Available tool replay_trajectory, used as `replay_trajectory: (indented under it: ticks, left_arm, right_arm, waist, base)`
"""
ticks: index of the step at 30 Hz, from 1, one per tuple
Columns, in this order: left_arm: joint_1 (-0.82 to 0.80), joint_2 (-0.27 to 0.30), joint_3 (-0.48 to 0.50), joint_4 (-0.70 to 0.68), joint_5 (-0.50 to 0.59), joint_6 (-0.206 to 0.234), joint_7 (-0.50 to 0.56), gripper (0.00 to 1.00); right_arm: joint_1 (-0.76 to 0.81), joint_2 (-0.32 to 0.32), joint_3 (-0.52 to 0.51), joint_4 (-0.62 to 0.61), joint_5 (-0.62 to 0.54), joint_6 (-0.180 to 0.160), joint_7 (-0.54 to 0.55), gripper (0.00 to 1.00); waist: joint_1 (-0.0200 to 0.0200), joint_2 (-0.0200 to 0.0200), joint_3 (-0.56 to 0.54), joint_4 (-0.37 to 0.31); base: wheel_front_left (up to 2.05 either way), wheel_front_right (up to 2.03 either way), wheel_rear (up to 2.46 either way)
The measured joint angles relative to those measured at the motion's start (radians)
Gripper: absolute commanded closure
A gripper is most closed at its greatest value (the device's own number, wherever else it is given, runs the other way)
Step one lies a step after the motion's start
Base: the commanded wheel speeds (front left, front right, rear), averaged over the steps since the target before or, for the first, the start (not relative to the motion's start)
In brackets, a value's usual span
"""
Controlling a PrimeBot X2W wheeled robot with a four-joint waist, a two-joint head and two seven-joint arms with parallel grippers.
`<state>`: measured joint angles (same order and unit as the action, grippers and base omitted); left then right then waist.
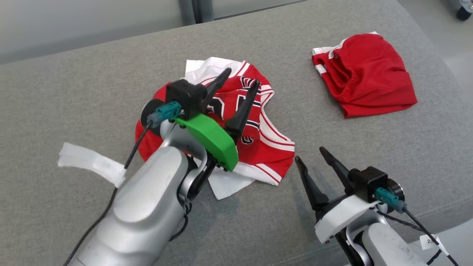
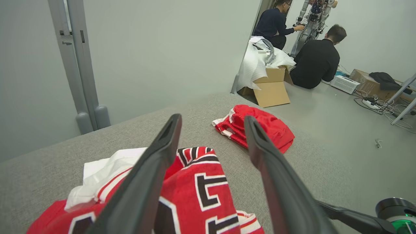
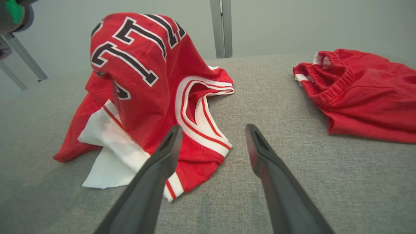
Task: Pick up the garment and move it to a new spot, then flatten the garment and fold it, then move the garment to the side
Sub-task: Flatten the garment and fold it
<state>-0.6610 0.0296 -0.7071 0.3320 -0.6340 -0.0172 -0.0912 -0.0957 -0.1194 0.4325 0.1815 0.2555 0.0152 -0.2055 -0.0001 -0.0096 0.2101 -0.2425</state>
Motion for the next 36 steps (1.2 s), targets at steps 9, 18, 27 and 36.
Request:
replay_trajectory:
  ticks: [9, 18, 27, 36]
  left_arm:
    - [0.141, 0.006, -0.007, -0.013, -0.037, 0.031, -0.073, 0.0]
    - [0.26, 0.012, 0.042, -0.012, -0.072, 0.085, -0.121, 0.0]
    - [0.299, 0.012, 0.067, -0.018, -0.086, 0.094, -0.131, 0.0]
    - [0.314, 0.016, 0.095, -0.051, -0.092, 0.105, -0.14, 0.0]
  right_arm:
    - [0.023, 0.018, 0.075, 0.072, 0.009, 0.052, 0.024, 0.0]
    - [0.002, 0.0, 0.166, 0.147, -0.047, 0.081, 0.054, 0.0]
    - [-0.066, -0.048, 0.225, 0.226, -0.155, 0.082, 0.087, 0.0]
    - [-0.108, -0.037, 0.224, 0.292, -0.159, 0.081, 0.092, 0.0]
  waist:
    - [0.0, 0.0, -0.019, 0.09]
    - [0.0, 0.0, -0.037, 0.213]
    - [0.0, 0.0, -0.048, 0.308]
    - [0.0001, 0.0, -0.039, 0.374]
  base:
    - [0.0, 0.0, 0.0]
    - [0.0, 0.0, 0.0]
    - [0.0, 0.0, 0.0]
    - [0.0, 0.0, 0.0]
